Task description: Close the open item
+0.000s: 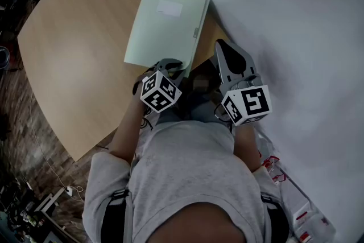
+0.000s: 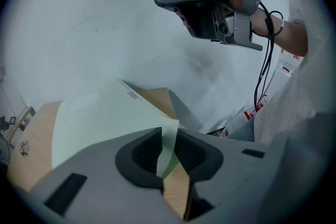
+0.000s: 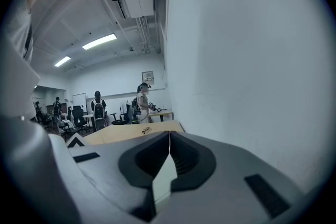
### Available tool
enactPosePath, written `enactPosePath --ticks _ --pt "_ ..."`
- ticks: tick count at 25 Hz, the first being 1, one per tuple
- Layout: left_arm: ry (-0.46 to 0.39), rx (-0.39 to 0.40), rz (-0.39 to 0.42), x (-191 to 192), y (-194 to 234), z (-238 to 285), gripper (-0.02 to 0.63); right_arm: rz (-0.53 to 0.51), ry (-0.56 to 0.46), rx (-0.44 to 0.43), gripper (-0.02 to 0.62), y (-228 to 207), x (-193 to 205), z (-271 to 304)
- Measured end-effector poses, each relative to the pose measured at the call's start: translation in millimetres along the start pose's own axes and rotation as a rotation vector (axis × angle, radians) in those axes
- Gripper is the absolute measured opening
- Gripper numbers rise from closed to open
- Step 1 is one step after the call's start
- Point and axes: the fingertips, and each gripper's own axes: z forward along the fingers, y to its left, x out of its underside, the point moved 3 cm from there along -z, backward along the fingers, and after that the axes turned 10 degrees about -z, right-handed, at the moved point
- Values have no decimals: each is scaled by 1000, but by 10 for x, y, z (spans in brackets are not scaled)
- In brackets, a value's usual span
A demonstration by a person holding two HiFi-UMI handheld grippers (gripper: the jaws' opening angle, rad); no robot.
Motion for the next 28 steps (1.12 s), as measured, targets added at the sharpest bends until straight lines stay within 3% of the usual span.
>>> enactPosePath --ticks 6,10,14,18,24,28 --pt "-47 -24 128 -11 -65 -14 118 -7 -4 -5 11 -18 -14 -19" --pt "-56 10 151 8 -129 -14 146 -7 -3 3 11 -45 -17 -47" --pt "-54 80 82 46 -176 13 209 -12 -3 2 11 -41 -21 -68" --pt "-88 79 -38 33 -106 24 209 -13 -6 5 11 -45 -26 -101" --pt "-117 75 -67 15 -100 5 207 -12 -14 11 11 -21 -20 -149" --pt "-214 55 -135 -73 -27 -173 179 -14 -21 21 11 15 -48 -201"
